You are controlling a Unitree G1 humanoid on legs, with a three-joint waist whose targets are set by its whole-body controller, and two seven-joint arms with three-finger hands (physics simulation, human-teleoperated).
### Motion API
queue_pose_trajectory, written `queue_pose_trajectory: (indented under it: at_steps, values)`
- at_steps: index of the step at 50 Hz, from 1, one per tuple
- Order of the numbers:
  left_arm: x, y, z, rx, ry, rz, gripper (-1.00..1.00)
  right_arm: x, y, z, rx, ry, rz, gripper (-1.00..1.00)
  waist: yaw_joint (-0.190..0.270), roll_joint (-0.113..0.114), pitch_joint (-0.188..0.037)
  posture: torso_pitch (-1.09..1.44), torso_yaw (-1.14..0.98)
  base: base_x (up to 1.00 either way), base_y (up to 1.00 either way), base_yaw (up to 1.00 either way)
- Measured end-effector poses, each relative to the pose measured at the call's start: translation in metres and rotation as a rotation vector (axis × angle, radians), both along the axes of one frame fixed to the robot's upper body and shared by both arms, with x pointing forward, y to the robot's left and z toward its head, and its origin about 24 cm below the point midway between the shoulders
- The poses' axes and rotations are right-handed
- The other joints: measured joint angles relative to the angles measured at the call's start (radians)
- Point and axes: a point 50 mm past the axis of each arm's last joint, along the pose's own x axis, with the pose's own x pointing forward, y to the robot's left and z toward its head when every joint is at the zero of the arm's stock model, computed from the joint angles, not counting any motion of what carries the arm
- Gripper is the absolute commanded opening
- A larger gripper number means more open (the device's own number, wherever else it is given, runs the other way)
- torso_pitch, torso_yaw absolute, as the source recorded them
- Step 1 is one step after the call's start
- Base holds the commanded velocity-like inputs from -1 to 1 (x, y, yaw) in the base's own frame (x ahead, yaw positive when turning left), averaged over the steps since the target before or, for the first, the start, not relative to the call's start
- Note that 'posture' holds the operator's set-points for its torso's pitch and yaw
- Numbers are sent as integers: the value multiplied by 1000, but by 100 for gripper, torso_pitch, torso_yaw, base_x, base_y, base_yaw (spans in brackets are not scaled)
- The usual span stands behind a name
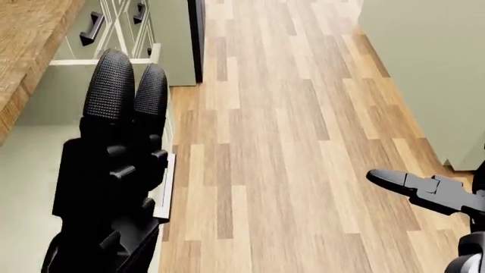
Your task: Close the right drawer.
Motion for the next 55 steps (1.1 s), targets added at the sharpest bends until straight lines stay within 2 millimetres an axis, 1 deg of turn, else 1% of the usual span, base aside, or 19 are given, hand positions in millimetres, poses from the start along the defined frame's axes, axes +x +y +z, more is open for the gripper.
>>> queue_pose_trajectory:
  at_steps: [5,11,15,19,25,31,36,46,55]
  values:
    - [-1,-11,-6,28,11,-48,100,1,0,-1,1,0,4,100,0,-1,1,0,0,0,0,0]
    - [7,-15,-12,44,30,-59,100,1,1,-2,1,6,12,100,0,-2,2,0,0,0,0,0]
    - [10,-23,-23,58,68,-92,100,2,1,0,-3,-5,13,100,1,-4,3,0,0,0,0,0]
    - [15,-28,-30,73,93,-111,100,3,1,-2,-3,0,18,100,0,-6,3,0,0,0,0,0]
    - [15,-34,-37,92,103,-127,100,5,2,-6,-1,16,21,100,-1,-6,3,0,0,0,0,0]
    - [20,-37,-50,109,140,-130,100,7,3,-8,-5,23,29,100,-1,-6,1,0,0,0,0,0]
    - [29,-38,-64,111,211,-132,100,9,5,-11,-6,30,38,100,-1,-6,2,0,0,0,0,0]
    - [40,-40,-87,103,324,-152,100,11,6,-14,-6,40,44,100,-2,-8,0,0,0,0,0,0]
    - [42,-41,-102,41,411,-163,100,12,7,-18,-6,48,50,100,-2,-10,-1,0,0,0,0,0]
